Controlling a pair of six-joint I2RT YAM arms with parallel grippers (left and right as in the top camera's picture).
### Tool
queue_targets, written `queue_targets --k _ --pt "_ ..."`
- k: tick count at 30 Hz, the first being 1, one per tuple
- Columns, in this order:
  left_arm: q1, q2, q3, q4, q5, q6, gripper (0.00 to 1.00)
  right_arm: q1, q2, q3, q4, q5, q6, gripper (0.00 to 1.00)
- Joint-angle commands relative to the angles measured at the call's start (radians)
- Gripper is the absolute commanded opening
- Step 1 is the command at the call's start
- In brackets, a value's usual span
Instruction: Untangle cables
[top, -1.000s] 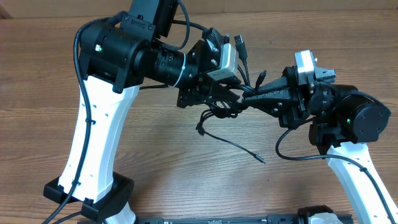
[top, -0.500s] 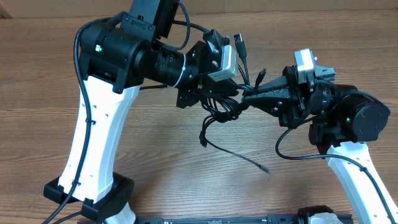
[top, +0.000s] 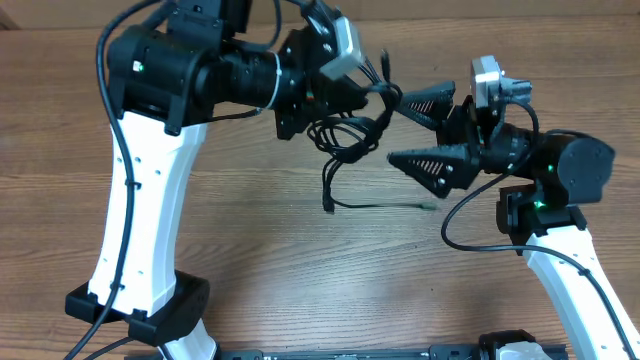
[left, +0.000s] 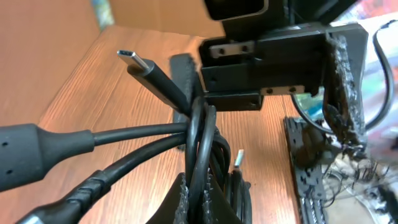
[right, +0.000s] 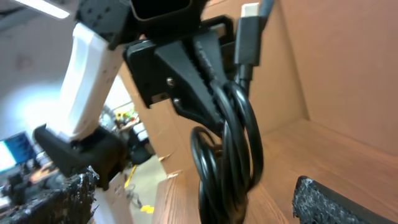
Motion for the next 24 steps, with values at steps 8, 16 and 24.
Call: queue_targets --k 8,16,24 --pt "-0.014 0.009 0.008 0.006 -0.12 -0.312 0.04 0.003 -0.007 0.013 -0.111 0.164 -0.062 1.0" --pt "-0.027 0.01 0.008 0.018 -0.32 -0.517 0.04 0.004 -0.007 0.013 -0.306 0.21 -0.144 1.0" --pt "-0.048 0.01 0.008 0.011 -0.361 -0.605 0.04 0.004 -0.007 0.013 -0.282 0.141 -0.158 0.83"
